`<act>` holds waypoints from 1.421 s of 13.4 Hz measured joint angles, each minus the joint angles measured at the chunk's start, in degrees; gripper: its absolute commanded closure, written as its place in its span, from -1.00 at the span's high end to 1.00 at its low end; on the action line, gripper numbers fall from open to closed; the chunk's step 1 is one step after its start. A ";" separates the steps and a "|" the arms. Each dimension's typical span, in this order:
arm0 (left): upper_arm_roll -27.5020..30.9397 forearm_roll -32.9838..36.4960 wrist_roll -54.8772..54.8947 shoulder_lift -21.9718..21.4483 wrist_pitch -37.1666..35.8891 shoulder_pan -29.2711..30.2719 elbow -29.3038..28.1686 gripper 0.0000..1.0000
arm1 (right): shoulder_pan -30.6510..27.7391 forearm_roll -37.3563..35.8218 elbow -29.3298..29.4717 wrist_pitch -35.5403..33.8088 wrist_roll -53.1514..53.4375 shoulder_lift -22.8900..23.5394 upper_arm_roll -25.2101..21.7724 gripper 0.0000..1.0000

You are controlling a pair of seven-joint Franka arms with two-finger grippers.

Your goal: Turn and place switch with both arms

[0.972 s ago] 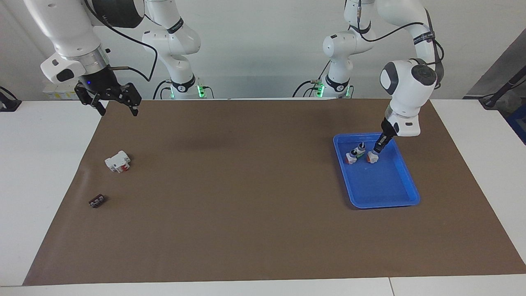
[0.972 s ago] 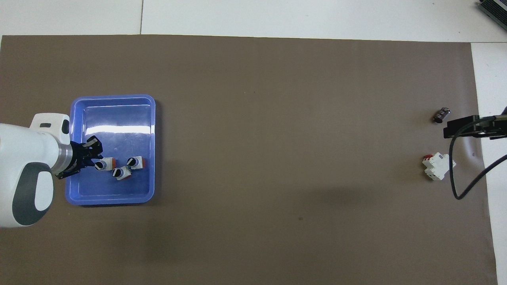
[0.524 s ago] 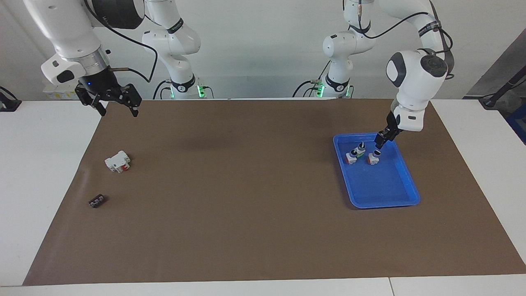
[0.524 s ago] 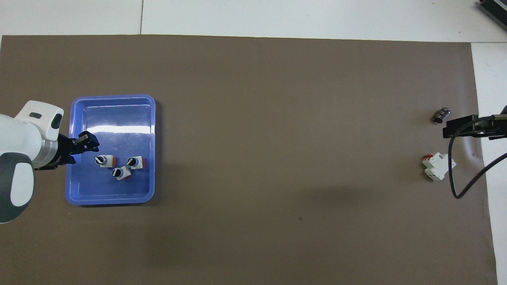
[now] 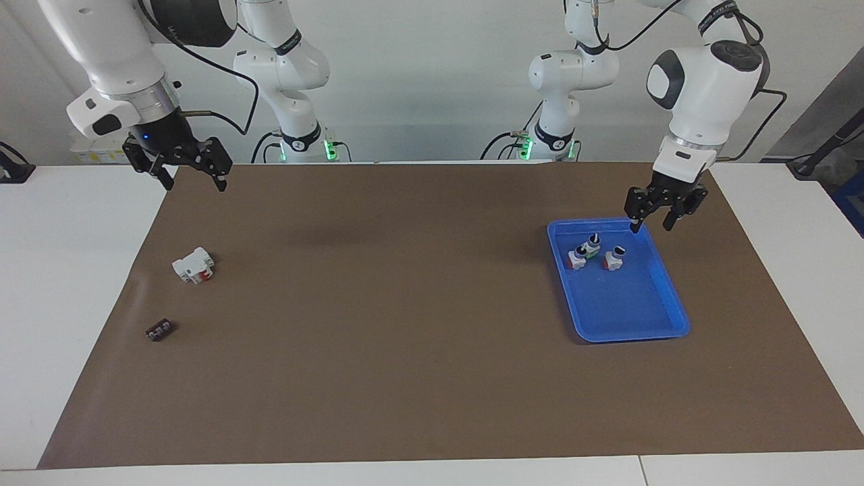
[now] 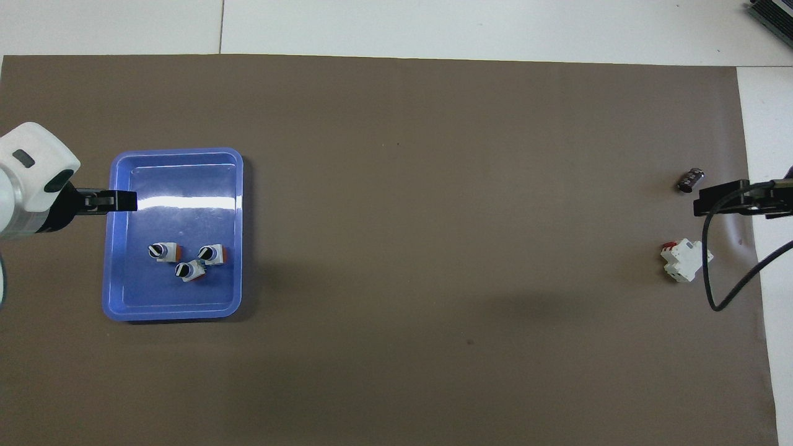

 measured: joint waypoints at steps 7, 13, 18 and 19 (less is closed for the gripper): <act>3.50 -2.91 1.94 4.72 -21.72 -5.82 23.59 1.00 | 0.01 0.00 0.00 -0.30 0.00 -0.08 0.01 1.00; 5.42 -3.89 1.95 5.95 -29.26 -5.82 29.97 1.00 | 0.05 0.00 0.00 -0.33 0.00 -0.09 0.09 1.00; 6.15 -2.56 1.96 4.85 -35.22 -5.51 29.87 1.00 | 0.05 0.00 0.00 -0.33 0.00 -0.09 0.09 1.00; 6.15 -2.30 1.96 4.82 -36.28 -5.50 29.89 1.00 | 0.05 0.00 0.00 -0.33 0.00 -0.09 0.09 1.00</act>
